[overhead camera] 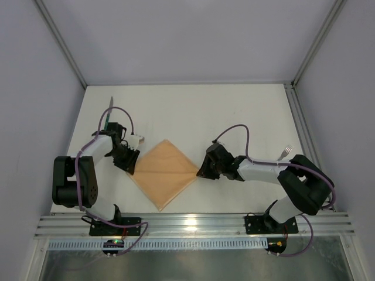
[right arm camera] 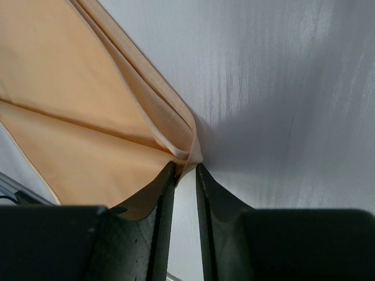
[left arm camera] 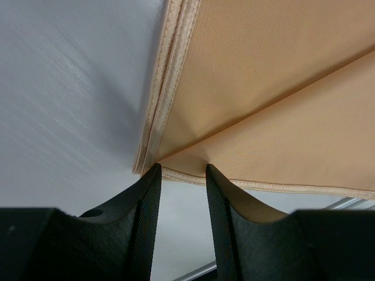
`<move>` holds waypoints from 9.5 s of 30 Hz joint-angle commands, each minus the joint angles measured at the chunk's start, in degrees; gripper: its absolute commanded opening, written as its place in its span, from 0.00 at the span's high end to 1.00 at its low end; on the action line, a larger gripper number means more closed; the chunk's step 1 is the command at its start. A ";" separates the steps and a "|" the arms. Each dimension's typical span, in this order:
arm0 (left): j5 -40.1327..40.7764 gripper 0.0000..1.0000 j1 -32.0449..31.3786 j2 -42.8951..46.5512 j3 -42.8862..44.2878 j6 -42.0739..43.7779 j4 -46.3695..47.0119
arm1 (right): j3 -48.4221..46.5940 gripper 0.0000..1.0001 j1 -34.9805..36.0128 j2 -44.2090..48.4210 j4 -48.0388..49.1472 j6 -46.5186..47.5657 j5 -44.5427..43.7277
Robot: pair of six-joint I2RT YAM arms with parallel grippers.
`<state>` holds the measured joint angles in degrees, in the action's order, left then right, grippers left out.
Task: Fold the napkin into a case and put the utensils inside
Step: Fold the square-folded napkin at the center of the board, then pick up the upper triangle-folded napkin from the center of the board, then turn over the upper triangle folded napkin at the center of the board.
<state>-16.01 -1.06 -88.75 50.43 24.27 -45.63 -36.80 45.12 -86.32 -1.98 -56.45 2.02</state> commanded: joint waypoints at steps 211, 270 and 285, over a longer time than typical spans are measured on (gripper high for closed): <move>39.91 0.28 -67.14 14.39 -24.86 13.16 56.87 | 4.45 0.96 0.67 -22.49 50.93 -42.96 12.66; 26.56 1.00 -60.55 19.40 -9.48 4.47 28.49 | -6.35 0.96 -9.62 -18.63 27.21 -21.43 9.32; 24.45 1.00 -59.76 18.88 7.80 1.40 11.01 | -18.65 0.96 -13.57 -6.23 5.25 -6.50 5.19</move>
<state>10.41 -60.93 -70.43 51.55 28.60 -28.56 -50.13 33.43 -98.32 10.55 -70.06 11.62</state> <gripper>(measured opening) 0.023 0.045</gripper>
